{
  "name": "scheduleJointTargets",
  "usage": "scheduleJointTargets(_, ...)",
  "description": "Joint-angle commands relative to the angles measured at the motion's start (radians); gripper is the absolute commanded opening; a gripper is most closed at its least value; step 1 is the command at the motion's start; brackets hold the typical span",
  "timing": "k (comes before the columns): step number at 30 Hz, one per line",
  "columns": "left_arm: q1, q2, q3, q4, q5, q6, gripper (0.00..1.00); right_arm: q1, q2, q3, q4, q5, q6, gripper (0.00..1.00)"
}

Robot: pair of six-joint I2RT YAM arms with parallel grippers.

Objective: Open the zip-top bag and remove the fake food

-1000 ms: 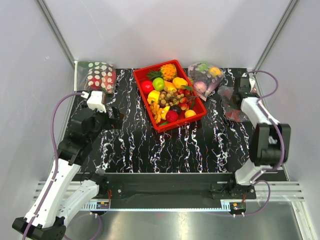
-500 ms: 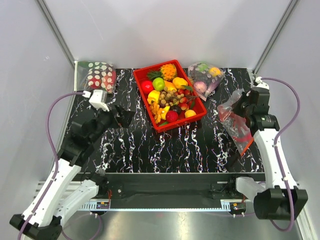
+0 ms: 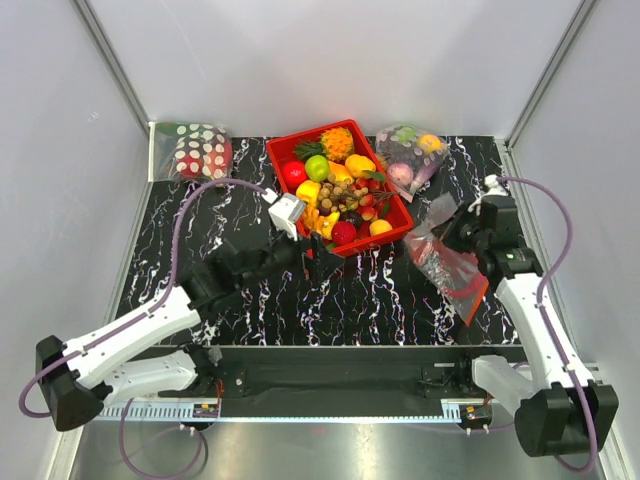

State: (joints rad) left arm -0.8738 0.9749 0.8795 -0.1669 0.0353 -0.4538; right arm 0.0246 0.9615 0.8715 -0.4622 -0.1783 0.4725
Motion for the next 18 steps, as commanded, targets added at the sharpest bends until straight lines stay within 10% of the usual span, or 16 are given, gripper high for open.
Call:
scheduleJointTargets(1,-0.043,0.018,0.009,0.076,-0.075,-0.002,0.99,0.081,0.035,-0.038,0.137,-0.036,0.049,0.00)
scheduleJointTargets(18,-0.125,0.056,-0.022,0.013,-0.198,0.035,0.99,0.483,0.327,0.034,0.278,-0.001,0.113,0.00)
